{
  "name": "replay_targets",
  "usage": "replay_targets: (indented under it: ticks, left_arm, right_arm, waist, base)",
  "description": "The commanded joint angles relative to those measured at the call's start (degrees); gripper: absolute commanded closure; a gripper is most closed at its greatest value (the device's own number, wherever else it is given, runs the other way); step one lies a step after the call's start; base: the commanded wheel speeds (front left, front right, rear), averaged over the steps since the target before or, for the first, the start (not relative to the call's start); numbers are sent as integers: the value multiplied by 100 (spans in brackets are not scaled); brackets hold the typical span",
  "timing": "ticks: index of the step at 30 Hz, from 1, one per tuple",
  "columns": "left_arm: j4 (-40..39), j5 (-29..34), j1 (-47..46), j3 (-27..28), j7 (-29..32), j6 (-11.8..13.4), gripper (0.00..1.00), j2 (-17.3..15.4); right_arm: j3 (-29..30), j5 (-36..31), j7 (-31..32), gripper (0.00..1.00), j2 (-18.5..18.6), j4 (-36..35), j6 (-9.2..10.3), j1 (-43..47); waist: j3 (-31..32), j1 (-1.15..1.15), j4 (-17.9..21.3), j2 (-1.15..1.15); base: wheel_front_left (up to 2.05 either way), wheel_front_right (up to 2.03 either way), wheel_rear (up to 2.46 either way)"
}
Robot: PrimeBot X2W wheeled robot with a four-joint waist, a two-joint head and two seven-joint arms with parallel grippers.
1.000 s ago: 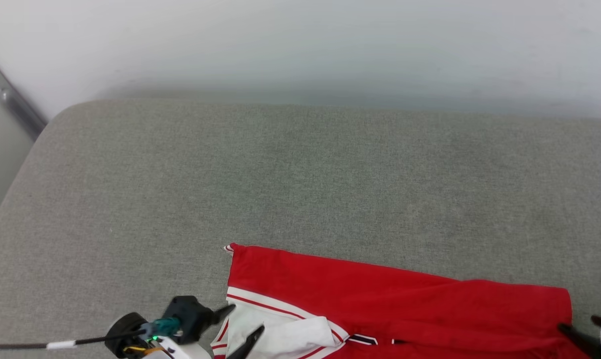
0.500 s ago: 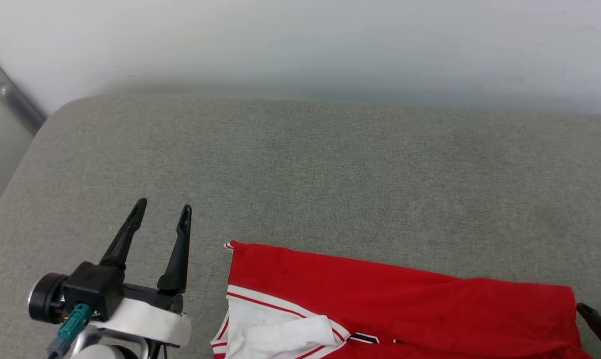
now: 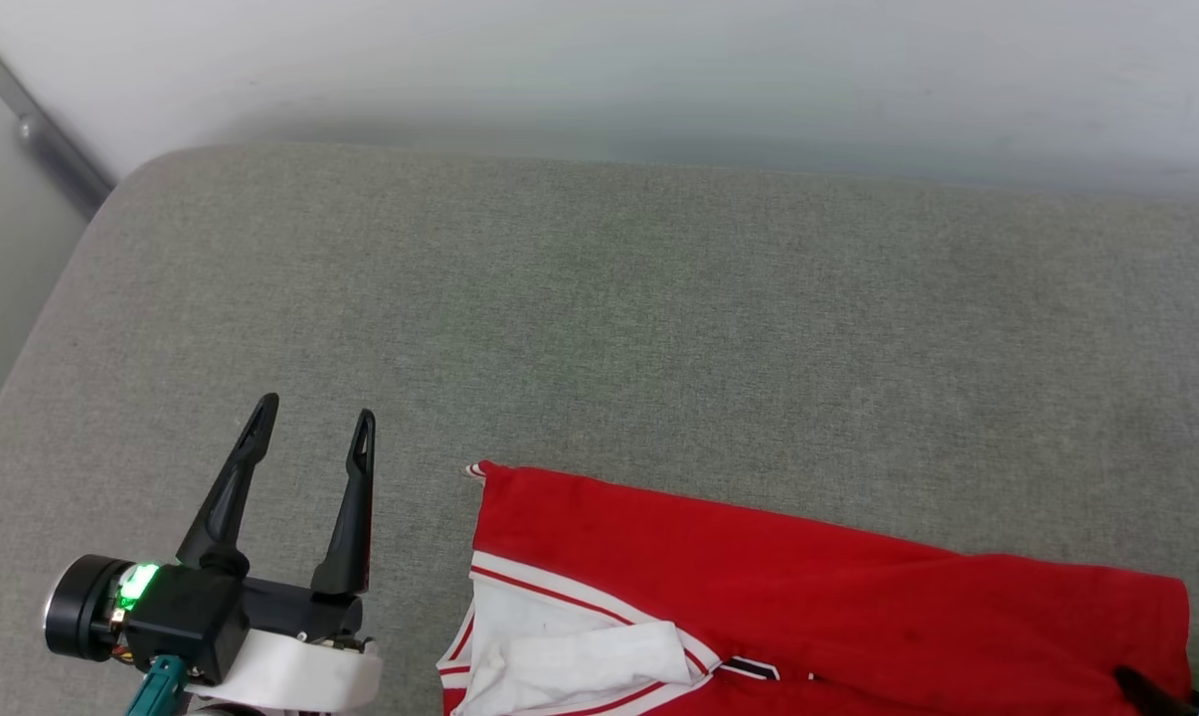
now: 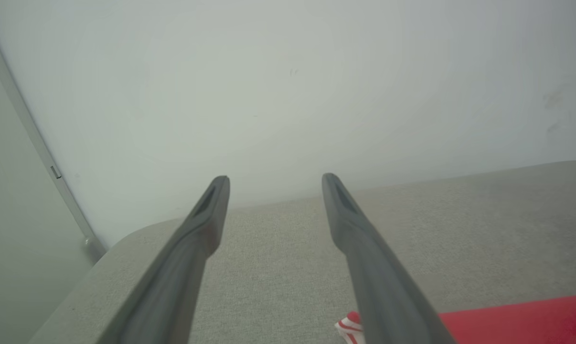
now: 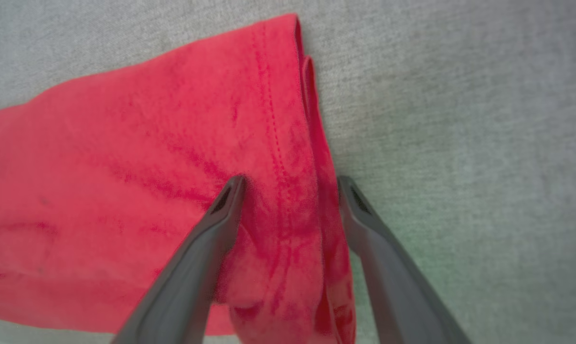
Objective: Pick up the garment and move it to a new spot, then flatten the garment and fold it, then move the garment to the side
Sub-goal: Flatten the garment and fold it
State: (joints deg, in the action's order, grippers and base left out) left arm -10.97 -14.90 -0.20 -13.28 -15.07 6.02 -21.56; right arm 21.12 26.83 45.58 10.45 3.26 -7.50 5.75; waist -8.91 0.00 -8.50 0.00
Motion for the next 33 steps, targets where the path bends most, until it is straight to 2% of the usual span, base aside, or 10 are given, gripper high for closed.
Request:
replay_targets:
  ticks: [1,8,9,10,11,15,20,25,29,33]
  left_arm:
    - [29,98,91,63,-11,-78,0,69]
    - [173,434,141,347,-12,-504,0,467]
    - [200,472,144,383,-12,-552,0,507]
    - [221,504,140,419,-12,-599,0,545]
    - [240,531,136,462,-12,-639,0,580]
    - [292,645,142,609,-12,-802,0,717]
    - [367,768,229,748,-12,-941,0,857]
    - [395,845,321,846,-12,-1053,0,949]
    - [428,896,375,904,-12,-1111,0,992]
    - [433,922,420,946,-12,-1146,0,1024]
  right_arm:
    - [-41,-18,-11,0,-86,151,2,-23]
    - [-356,106,-109,0,-316,611,-7,-18]
    - [-435,129,-99,21,-350,646,-9,-11]
    - [-497,145,-104,65,-370,678,-14,-16]
    - [-544,143,-131,98,-376,702,-24,-27]
    - [-714,223,-256,100,-307,685,-27,-94]
    - [-649,175,-438,100,32,487,-4,-100]
    - [-355,117,-535,100,391,347,5,-77]
    - [23,-27,-656,100,734,497,4,-132]
    - [207,-108,-725,100,893,618,4,-212]
  waist:
    - [-19,0,-32,0]
    - [-46,0,-92,0]
    - [-46,0,-92,0]
    - [-46,0,-88,0]
    - [-47,0,-82,0]
    - [-13,0,-45,0]
    - [108,0,38,0]
    - [229,0,128,0]
    - [298,0,200,0]
    - [332,0,249,0]
  base:
    - [0,0,0]
    - [0,0,0]
    - [0,0,0]
    - [0,0,0]
    - [0,0,0]
    - [0,0,0]
    - [0,0,0]
    - [0,0,0]
    - [0,0,0]
    - [0,0,0]
